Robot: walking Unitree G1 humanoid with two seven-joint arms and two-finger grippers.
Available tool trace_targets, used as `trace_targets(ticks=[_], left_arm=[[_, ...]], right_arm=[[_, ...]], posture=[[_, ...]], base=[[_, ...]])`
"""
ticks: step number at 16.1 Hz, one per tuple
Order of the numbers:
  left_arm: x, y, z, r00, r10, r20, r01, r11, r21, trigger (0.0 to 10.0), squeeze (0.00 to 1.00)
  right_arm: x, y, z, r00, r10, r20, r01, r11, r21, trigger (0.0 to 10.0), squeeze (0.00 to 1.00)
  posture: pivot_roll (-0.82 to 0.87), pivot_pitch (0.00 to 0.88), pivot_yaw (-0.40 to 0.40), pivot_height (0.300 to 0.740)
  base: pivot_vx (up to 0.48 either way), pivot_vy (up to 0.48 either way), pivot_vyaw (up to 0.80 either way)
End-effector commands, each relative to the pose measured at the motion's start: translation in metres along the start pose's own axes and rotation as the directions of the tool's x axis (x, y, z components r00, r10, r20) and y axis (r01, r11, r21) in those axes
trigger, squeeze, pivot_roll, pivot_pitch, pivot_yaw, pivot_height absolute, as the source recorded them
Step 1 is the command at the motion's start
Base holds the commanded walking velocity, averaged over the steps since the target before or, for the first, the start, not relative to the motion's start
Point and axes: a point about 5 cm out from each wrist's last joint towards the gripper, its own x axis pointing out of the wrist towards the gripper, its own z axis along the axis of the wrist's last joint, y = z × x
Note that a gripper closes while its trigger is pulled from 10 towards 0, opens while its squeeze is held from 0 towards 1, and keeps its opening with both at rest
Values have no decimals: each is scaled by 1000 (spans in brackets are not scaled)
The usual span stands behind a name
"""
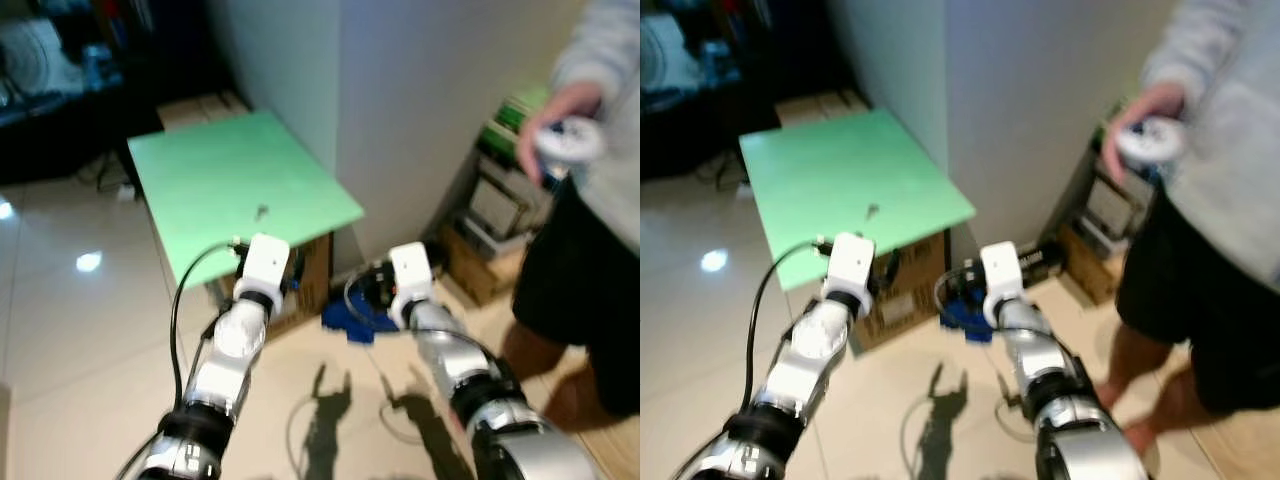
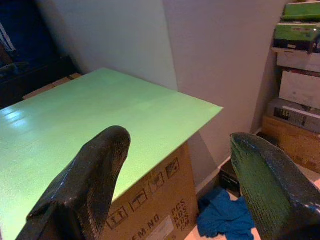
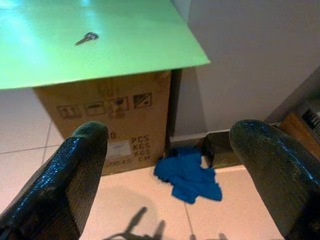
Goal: Hang keys on a hook
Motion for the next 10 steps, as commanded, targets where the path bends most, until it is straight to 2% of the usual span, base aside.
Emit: trace_targets(ticks=[1,3,4,6,7,8,10], left_arm=[[0,4,0,1000,4,-3,-4,1000,3,10000,0],[-1,7,-3,1000,15,-17,-15,1000,-12,10000,0],[-7,21,-14,996,66,-62,-71,993,-92,10000,0],[-11,24,-19,995,68,-78,-74,995,-74,10000,0],[-11,19,-20,995,41,-87,-46,997,-55,10000,0],[-9,15,-18,997,20,-77,-22,999,-30,10000,0],[-6,13,-15,997,-7,-76,6,1000,-17,10000,0]], right_arm=[[2,3,6,1000,10,23,-10,1000,-10,10000,0],[1,2,7,999,-5,43,5,1000,2,10000,0],[-9,-8,-5,997,-27,75,23,999,47,10000,0],[-18,-15,-17,995,-60,74,59,998,19,10000,0],[-31,-23,-31,991,-100,92,95,994,55,10000,0],[-38,-21,-41,991,-98,92,96,995,25,10000,0],[-41,-11,-52,995,-80,51,80,997,-1,10000,0]], posture=[[-49,0,58,740],[-52,0,60,740],[-50,0,59,740],[-54,0,64,740],[-64,0,77,740],[-70,0,86,740],[-81,0,105,740]], base=[[472,0,0],[472,0,0],[472,0,0],[472,0,0],[472,0,0],[472,0,0],[480,0,0]])
